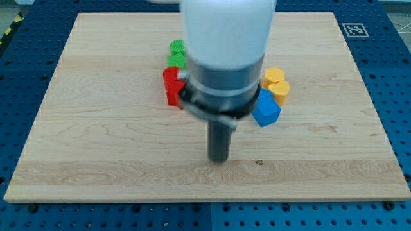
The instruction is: Point at the red star
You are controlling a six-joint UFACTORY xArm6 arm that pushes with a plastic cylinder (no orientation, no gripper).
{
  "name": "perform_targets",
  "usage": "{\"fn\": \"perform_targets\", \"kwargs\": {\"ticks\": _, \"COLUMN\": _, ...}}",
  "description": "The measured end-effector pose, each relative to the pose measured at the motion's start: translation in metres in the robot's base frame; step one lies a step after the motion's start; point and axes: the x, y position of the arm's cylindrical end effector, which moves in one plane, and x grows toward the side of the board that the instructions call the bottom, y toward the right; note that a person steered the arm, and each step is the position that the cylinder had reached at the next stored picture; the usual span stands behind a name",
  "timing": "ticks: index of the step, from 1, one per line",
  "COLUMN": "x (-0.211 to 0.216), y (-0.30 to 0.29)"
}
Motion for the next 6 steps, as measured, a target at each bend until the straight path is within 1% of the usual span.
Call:
{"fn": "perform_targets", "kwargs": {"ticks": 1, "x": -0.015, "y": 0.002}}
{"fn": "perform_targets", "kwargs": {"ticks": 2, "x": -0.057, "y": 0.005}}
{"fn": "perform_targets", "kwargs": {"ticks": 3, "x": -0.061, "y": 0.006}}
{"fn": "perform_targets", "kwargs": {"ticks": 4, "x": -0.09, "y": 0.005}}
{"fn": "perform_targets", "kwargs": {"ticks": 5, "x": -0.09, "y": 0.0}}
{"fn": "perform_targets", "kwargs": {"ticks": 6, "x": -0.093, "y": -0.022}}
